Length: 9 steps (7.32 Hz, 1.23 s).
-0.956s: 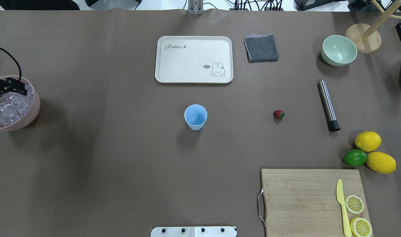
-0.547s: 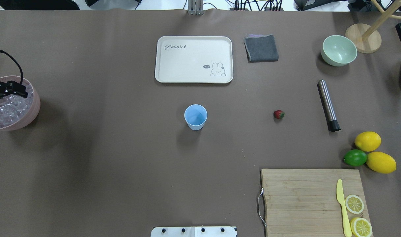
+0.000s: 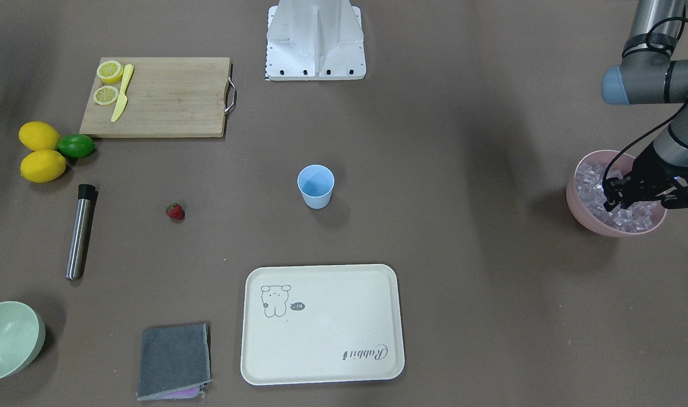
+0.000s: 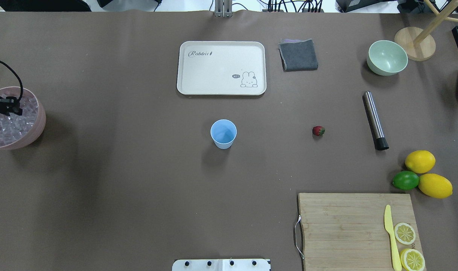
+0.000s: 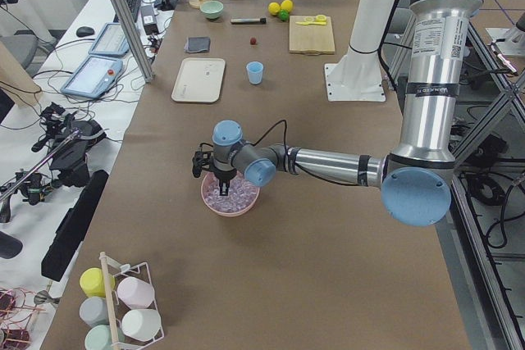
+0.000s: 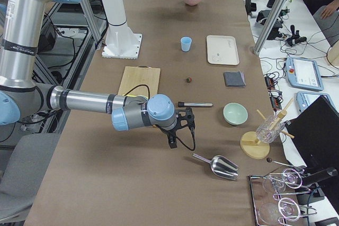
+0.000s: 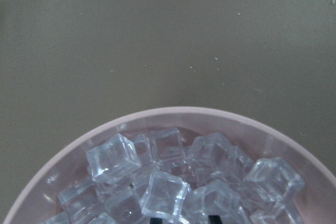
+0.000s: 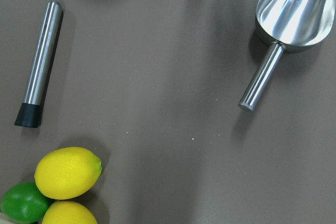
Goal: Mash ice and strawberries in cup
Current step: 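Lower the left gripper into the pink bowl and grasp an ice cube, then carry the ice cube with the left gripper over the blue cup and release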
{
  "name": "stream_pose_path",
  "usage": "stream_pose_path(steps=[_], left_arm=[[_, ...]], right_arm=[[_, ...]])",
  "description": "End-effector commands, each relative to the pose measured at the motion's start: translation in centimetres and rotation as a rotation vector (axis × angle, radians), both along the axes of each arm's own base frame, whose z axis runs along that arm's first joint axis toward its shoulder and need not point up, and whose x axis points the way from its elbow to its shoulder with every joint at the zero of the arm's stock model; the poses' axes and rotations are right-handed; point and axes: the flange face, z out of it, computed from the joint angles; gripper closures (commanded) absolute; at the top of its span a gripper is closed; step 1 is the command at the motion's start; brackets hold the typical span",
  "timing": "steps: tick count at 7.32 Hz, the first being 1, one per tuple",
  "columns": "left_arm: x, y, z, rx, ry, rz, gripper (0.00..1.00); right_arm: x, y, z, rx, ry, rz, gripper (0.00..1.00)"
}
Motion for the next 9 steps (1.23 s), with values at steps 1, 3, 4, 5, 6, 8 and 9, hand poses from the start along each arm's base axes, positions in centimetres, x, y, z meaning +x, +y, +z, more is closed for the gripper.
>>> stream_pose_path(steps=[1, 3, 4, 5, 6, 8, 9], left_arm=[[-0.4, -0.1, -1.9, 0.012, 0.018, -0.003, 1.0], [-1.4, -0.3, -3.1, 0.004, 0.062, 0.002, 1.0], [-3.0, -0.7, -4.0, -0.005, 0.089, 0.017, 1.0], [-5.1, -1.3, -7.1, -0.006, 0.085, 0.025, 1.0], [-4.8, -2.1, -12.6, 0.008, 0.09, 0.019, 1.0], [-1.1, -2.8, -19.4, 0.034, 0.154, 0.014, 1.0], [2.8, -2.2, -23.1, 0.069, 0.185, 0.064, 1.0]], right_arm=[[-0.1, -0.1, -0.4, -0.023, -0.017, 0.012, 0.0], [-0.1, -0.2, 0.0, -0.034, -0.019, 0.013, 0.0], [0.0, -0.1, 0.1, -0.035, -0.021, 0.014, 0.0], [-0.1, -0.3, -0.1, -0.032, -0.021, 0.012, 0.0], [-0.1, -0.3, -0.1, -0.032, -0.021, 0.012, 0.0], [-0.1, -0.3, 0.0, -0.032, -0.021, 0.012, 0.0], [-0.1, -0.3, 0.0, -0.032, -0.019, 0.013, 0.0]])
